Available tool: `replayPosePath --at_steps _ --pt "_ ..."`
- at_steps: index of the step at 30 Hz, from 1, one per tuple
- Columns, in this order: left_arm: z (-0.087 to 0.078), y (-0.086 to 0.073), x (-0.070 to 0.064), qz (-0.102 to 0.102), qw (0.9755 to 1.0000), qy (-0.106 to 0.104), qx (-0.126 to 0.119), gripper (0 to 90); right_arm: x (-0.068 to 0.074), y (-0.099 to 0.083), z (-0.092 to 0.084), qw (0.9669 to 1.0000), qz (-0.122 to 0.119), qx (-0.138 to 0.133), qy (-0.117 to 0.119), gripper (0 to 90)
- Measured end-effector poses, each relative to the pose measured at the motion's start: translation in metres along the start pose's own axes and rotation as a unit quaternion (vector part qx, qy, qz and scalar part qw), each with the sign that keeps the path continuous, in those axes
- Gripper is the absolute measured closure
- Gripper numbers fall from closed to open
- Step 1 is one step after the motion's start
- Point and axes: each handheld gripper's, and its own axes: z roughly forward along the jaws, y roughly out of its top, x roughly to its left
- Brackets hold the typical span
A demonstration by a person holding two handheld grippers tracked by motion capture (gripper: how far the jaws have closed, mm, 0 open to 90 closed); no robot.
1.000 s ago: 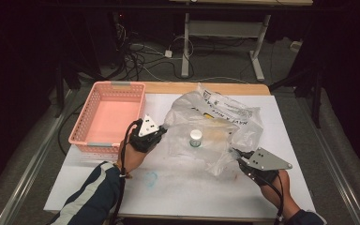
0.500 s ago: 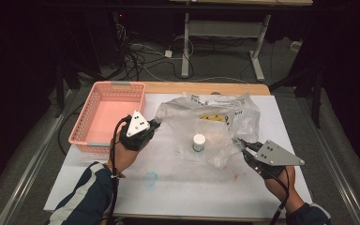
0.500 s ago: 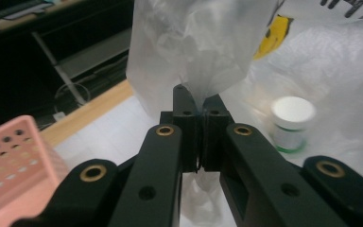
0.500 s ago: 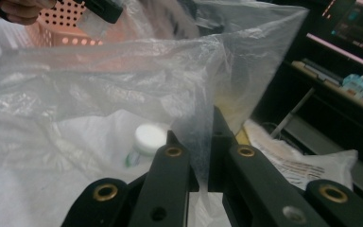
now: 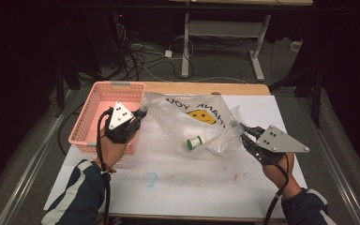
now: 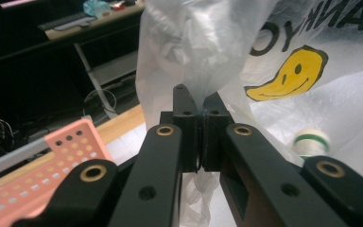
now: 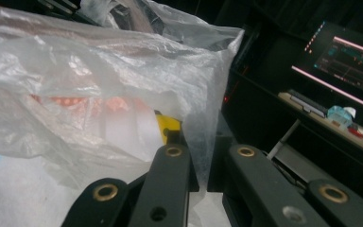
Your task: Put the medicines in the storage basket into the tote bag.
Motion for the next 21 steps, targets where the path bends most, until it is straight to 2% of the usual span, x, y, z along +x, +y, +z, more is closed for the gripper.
replayPosePath --at_steps 5,11,18,21 --pt "-0.013 0.008 0.008 0.001 0.9998 0.011 -0.019 86.0 -0.003 0.014 0.000 0.9998 -0.001 -0.021 -0.002 90.0" --pt "-0.027 0.015 0.019 -0.016 0.9991 0.021 -0.034 86.0 -0.004 0.032 -0.002 0.9989 -0.007 -0.044 -0.009 90.0" --pt "-0.031 0.027 0.023 -0.019 0.9983 0.021 -0.050 86.0 -0.015 0.050 -0.006 0.9973 0.008 -0.070 -0.023 90.0" --pt "-0.030 0.039 0.024 -0.007 0.9981 0.022 -0.058 85.9 -0.023 0.060 -0.008 0.9962 0.008 -0.081 -0.032 90.0"
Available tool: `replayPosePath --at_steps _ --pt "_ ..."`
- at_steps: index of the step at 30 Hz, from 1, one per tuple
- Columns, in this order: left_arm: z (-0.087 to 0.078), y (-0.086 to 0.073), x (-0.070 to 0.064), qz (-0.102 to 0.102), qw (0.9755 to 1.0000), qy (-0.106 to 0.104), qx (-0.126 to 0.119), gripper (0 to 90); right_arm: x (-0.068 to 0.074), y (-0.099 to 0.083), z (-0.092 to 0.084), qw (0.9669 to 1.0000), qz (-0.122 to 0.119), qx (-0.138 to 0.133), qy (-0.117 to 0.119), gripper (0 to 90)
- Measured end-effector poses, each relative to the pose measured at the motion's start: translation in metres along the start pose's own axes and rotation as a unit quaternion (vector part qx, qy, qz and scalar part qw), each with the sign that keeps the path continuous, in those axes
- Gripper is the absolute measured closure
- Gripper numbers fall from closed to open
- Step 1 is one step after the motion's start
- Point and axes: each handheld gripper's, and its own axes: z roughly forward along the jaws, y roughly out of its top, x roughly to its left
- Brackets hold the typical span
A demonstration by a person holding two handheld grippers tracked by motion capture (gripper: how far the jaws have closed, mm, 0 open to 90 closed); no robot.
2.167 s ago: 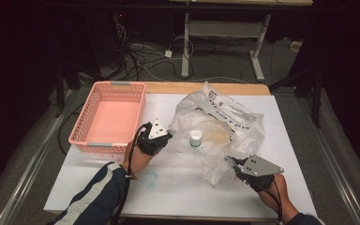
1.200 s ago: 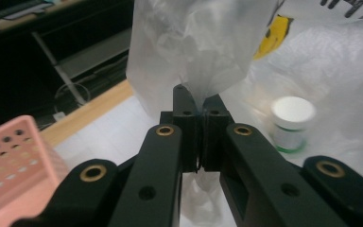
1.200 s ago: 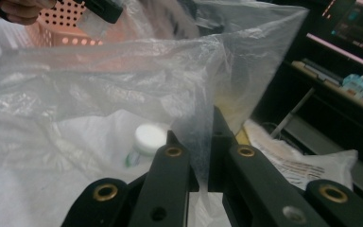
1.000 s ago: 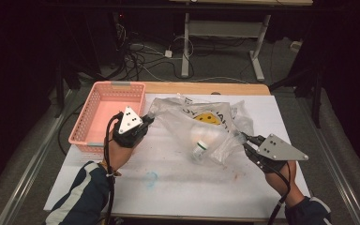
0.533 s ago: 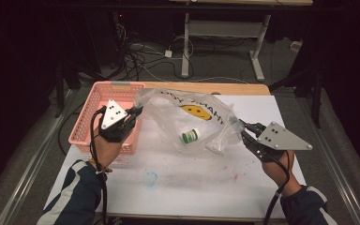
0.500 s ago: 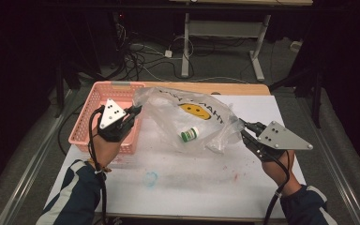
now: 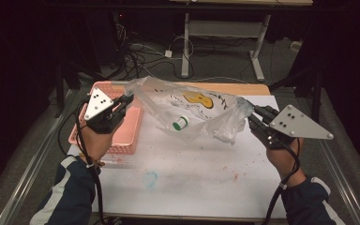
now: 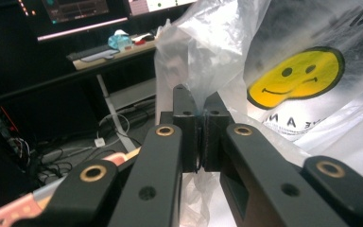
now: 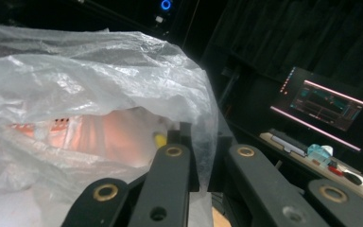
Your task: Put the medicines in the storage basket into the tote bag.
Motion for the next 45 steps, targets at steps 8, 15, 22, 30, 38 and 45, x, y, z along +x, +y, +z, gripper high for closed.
replayPosePath --at_steps 8,15,22,30,38,45 --pt "0.028 0.025 -0.007 0.019 0.9998 -0.009 -0.003 85.6 -0.028 0.008 0.018 0.9991 0.025 -0.001 -0.033 90.0" --pt "0.066 0.029 -0.001 0.040 0.9989 0.026 0.002 85.5 -0.057 -0.003 0.054 0.9962 0.037 0.040 -0.068 90.0" --pt "0.104 0.027 0.018 0.024 0.9984 0.037 0.034 83.2 -0.090 -0.027 0.096 0.9888 0.059 0.100 -0.093 90.0" --pt "0.133 0.027 0.029 0.020 0.9967 0.047 0.062 84.5 -0.114 -0.051 0.135 0.9806 0.082 0.142 -0.108 90.0" --pt "0.144 0.038 0.041 0.020 0.9940 0.085 0.066 85.4 -0.134 -0.047 0.157 0.9770 0.084 0.152 -0.124 90.0" --pt "0.148 0.041 0.045 0.016 0.9927 0.095 0.072 85.4 -0.142 -0.036 0.163 0.9759 0.075 0.155 -0.134 85.2"
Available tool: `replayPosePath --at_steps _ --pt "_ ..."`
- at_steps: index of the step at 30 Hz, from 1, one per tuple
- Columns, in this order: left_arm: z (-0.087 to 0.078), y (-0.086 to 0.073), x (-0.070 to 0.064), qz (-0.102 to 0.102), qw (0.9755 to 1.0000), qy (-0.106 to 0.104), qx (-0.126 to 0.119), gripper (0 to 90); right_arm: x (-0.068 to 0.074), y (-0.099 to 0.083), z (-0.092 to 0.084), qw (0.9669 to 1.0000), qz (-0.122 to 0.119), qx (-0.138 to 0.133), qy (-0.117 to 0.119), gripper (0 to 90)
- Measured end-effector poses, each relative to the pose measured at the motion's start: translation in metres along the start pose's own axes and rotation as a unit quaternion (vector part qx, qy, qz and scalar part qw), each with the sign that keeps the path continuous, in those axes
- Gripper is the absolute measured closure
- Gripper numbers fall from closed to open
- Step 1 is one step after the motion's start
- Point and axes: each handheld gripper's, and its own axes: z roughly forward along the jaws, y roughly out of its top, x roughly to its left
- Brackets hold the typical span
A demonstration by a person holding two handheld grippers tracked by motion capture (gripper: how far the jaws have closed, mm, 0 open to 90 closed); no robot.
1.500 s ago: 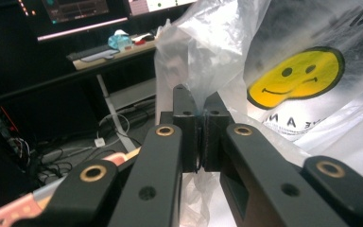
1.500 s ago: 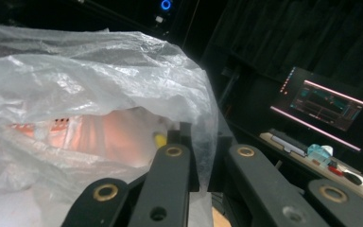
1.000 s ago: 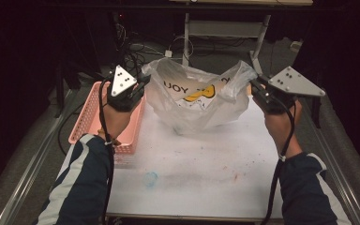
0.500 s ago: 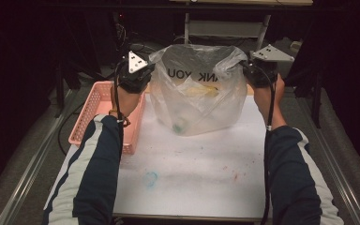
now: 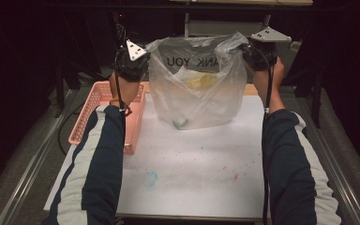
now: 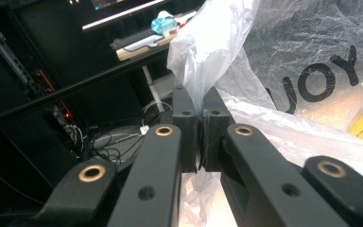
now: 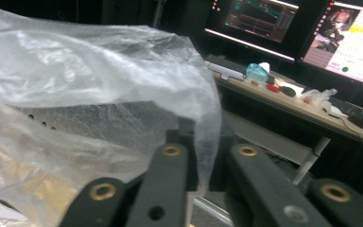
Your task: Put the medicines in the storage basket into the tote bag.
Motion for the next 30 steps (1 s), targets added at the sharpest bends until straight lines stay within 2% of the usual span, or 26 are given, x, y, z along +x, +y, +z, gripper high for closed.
replayPosePath --at_steps 4,6,8,10,13,16,18,20,23,27,30 --pt "0.007 -0.006 -0.006 -0.003 0.9998 -0.011 0.017 85.4 0.000 -0.009 0.003 0.9995 0.016 0.027 0.008 72.1" --pt "0.008 -0.008 -0.009 0.002 0.9997 -0.009 0.021 85.3 0.000 -0.014 0.001 0.9993 0.018 0.030 0.008 66.0" --pt "0.007 -0.008 -0.010 0.004 0.9997 -0.005 0.024 85.3 -0.001 -0.016 -0.004 0.9994 0.024 0.023 0.003 56.2" --pt "0.006 -0.007 -0.008 0.006 0.9997 0.004 0.025 85.3 -0.001 -0.016 -0.009 0.9995 0.026 0.015 0.002 50.2" --pt "0.001 -0.004 -0.003 0.007 0.9995 0.018 0.024 85.3 -0.002 -0.009 -0.022 0.9996 0.029 0.001 -0.003 45.9" --pt "-0.003 -0.002 0.004 0.000 0.9990 0.034 0.030 85.3 -0.001 -0.001 -0.035 0.9995 0.028 -0.017 0.002 41.4" --pt "-0.005 -0.002 0.008 -0.013 0.9983 0.045 0.036 85.2 0.002 0.001 -0.043 0.9992 0.031 -0.024 0.006 38.6" --pt "-0.006 -0.004 0.011 -0.029 0.9974 0.049 0.045 85.1 0.008 -0.003 -0.050 0.9988 0.029 -0.037 0.011 36.9" --pt "-0.005 -0.008 0.011 -0.036 0.9968 0.045 0.055 83.4 0.017 -0.014 -0.056 0.9986 0.033 -0.034 0.026 32.1" --pt "-0.006 -0.012 0.004 -0.018 0.9972 0.041 0.059 83.4 0.025 -0.024 -0.066 0.9981 0.031 -0.036 0.040 28.7" --pt "-0.006 -0.013 -0.002 0.004 0.9974 0.036 0.063 83.4 0.022 -0.021 -0.075 0.9966 0.038 -0.048 0.054 30.0"
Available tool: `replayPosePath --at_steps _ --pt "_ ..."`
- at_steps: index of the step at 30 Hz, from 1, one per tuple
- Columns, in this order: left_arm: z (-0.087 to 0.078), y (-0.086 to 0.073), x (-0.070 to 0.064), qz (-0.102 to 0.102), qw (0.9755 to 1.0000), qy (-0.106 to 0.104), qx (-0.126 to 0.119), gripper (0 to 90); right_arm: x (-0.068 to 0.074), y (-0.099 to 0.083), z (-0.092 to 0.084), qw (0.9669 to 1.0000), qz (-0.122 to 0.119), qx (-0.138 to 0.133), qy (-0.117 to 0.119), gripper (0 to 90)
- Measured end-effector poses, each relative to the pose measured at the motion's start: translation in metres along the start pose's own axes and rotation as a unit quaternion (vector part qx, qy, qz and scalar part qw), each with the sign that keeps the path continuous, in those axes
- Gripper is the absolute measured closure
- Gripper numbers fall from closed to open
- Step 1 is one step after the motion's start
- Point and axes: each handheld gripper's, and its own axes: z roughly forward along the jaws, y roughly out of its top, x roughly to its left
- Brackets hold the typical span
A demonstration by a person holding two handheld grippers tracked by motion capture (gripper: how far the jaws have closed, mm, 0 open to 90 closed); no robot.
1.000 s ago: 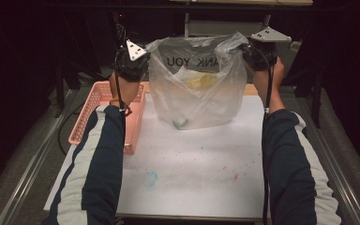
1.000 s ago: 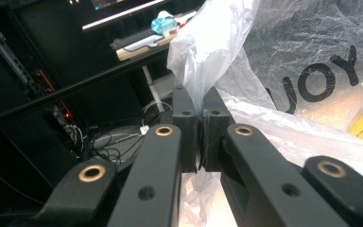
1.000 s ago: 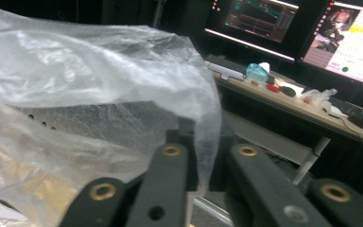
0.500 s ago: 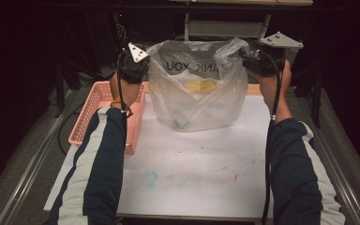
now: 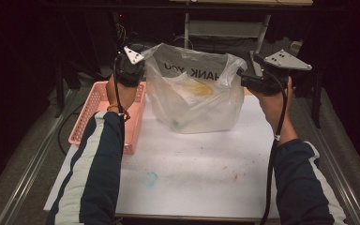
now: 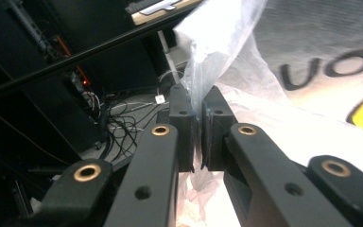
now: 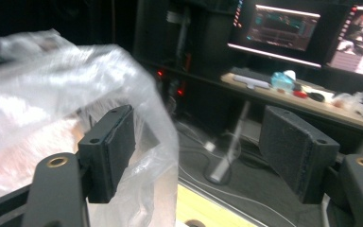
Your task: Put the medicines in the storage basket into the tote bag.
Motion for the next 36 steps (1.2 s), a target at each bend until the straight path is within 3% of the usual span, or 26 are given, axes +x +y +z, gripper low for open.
replayPosePath --at_steps 2,5,7,12,15,18,20,23,26,28,31,36 --pt "0.000 0.000 -0.003 0.012 0.9999 0.005 0.003 83.5 0.001 0.007 -0.005 0.9997 -0.018 0.013 -0.003 30.5" --pt "0.002 -0.001 0.001 0.008 0.9998 0.019 0.007 85.2 0.000 0.008 -0.011 0.9993 -0.024 0.026 0.010 31.1" --pt "0.004 -0.003 0.005 0.002 0.9996 0.023 0.015 85.1 -0.003 0.004 -0.015 0.9991 -0.029 0.031 0.007 31.2" --pt "0.007 -0.009 0.010 -0.020 0.9995 0.017 0.020 84.9 -0.008 -0.016 -0.019 0.9988 -0.014 0.046 0.009 30.2" --pt "0.008 -0.011 0.008 -0.019 0.9995 0.013 0.021 80.3 -0.003 -0.030 -0.019 0.9982 -0.013 0.052 0.028 29.1" --pt "0.008 -0.013 0.005 -0.019 0.9997 0.001 0.014 79.0 0.007 -0.050 -0.012 0.9953 -0.023 0.081 0.048 28.0" --pt "0.009 -0.015 0.001 -0.018 0.9997 -0.001 0.014 72.1 0.010 -0.066 -0.004 0.9932 -0.021 0.103 0.050 29.1" --pt "0.008 -0.017 -0.002 -0.016 0.9998 -0.014 0.005 58.2 0.007 -0.088 0.009 0.9900 0.008 0.127 0.062 38.2" --pt "0.003 -0.019 -0.004 -0.021 0.9993 -0.028 -0.008 50.0 0.006 -0.102 0.018 0.9885 0.013 0.139 0.058 51.8" --pt "-0.001 -0.021 -0.005 -0.020 0.9992 -0.031 -0.016 39.4 0.005 -0.105 0.021 0.9880 0.021 0.140 0.062 57.9" --pt "-0.009 -0.025 -0.005 -0.023 0.9976 -0.057 -0.033 32.3 0.006 -0.106 0.023 0.9884 0.023 0.134 0.068 60.6" --pt "-0.020 -0.035 -0.006 -0.020 0.9954 -0.079 -0.049 27.8 0.008 -0.107 0.024 0.9884 0.029 0.133 0.067 69.4"
